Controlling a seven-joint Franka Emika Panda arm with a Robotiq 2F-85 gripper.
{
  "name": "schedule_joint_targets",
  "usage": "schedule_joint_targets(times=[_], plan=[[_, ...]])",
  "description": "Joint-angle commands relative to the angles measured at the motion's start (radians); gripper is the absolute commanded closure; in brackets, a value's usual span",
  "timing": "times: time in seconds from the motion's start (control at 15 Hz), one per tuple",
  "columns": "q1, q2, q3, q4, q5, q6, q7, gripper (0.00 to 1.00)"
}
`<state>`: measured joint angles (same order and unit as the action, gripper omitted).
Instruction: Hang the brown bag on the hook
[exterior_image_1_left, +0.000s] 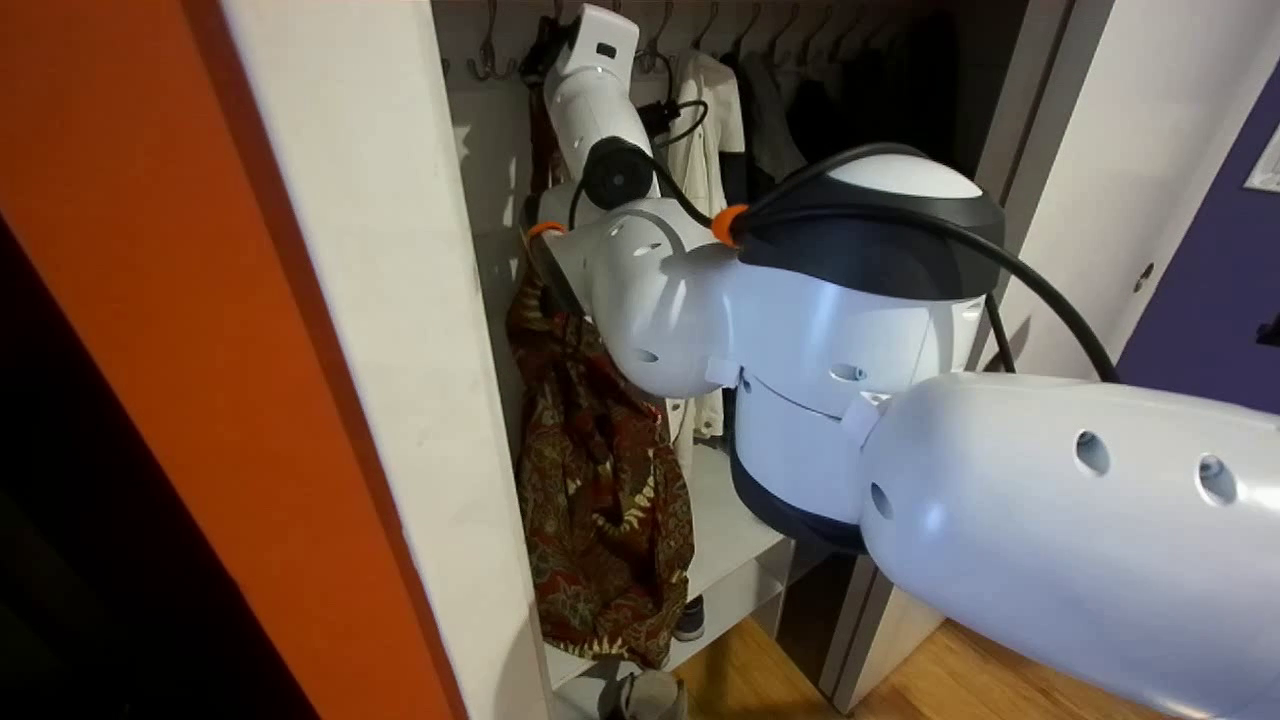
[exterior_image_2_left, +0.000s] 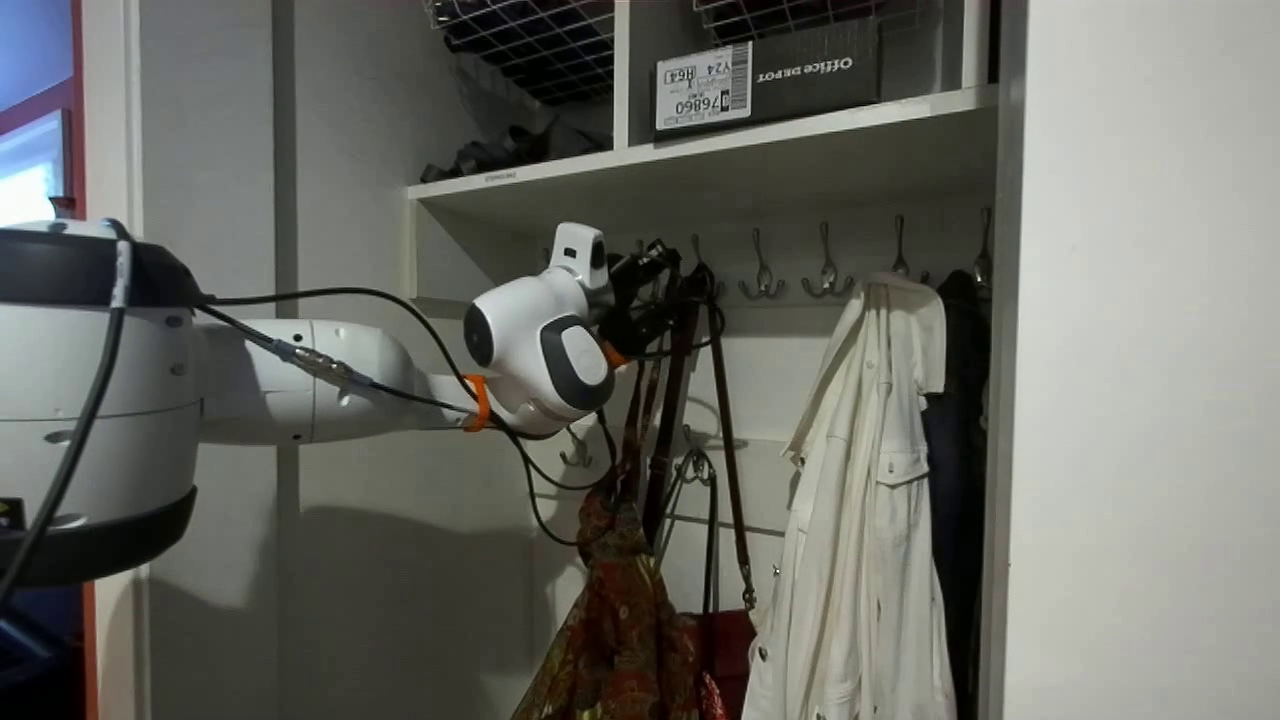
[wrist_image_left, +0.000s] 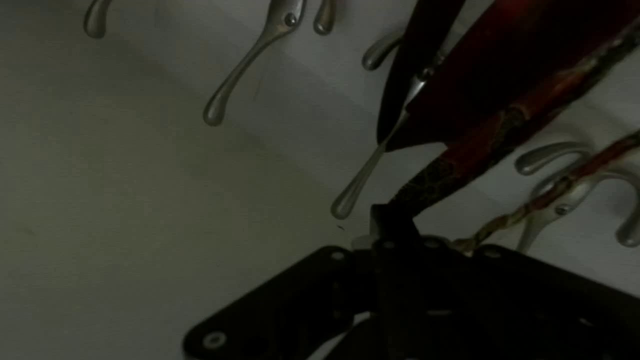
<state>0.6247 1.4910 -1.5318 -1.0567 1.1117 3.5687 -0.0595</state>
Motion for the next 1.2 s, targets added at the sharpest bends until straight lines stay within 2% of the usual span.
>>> schedule_joint_targets(times=[0.0,0.33,0.73,1.13], plan=[[-0.035,0.0,0.008,0.049,0.082,0.022,-0.056,1.0],[-0.059,0.0,0.045,0.1,0.105,0.006,-0.058,1.0],[-0.119,0.0,0.053,0.25,0.06,-0.047,0.007,1.0],[-0.241,0.0,0.056,0.471,-0.036,-0.117,0.077,1.0]])
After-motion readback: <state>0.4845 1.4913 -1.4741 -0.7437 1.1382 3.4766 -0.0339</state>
